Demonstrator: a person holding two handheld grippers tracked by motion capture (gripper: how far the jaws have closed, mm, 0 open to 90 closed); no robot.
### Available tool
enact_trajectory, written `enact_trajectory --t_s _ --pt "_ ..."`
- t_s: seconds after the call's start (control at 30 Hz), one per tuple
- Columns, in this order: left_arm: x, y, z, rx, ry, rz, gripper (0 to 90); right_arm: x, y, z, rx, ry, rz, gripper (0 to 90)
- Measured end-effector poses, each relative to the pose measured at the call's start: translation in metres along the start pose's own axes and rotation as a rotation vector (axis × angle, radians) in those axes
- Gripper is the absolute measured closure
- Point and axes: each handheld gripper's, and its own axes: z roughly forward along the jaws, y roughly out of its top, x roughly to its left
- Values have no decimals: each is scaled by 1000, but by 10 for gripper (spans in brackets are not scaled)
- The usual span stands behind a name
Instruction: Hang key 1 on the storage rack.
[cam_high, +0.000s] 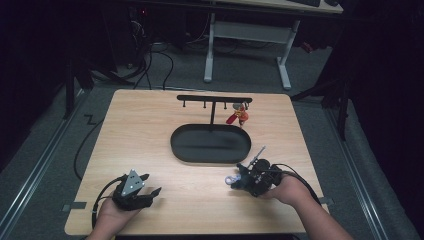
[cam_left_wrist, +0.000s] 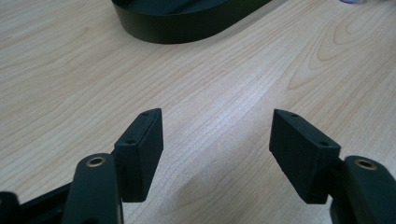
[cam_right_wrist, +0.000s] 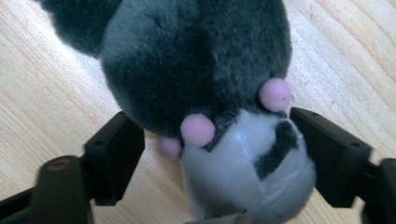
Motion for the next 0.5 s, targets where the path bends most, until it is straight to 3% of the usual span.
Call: enact_trajectory --t_s 0.13,0.37,0.5 --pt "0 0 0 -3 0 1 354 3 0 0 2 -2 10 281" --pt "-1 0 1 0 -2 3 355 5 -6 0 -45 -3 36 334" --pt "-2 1 2 6 -5 9 354 6 -7 0 -51 -24 12 352"
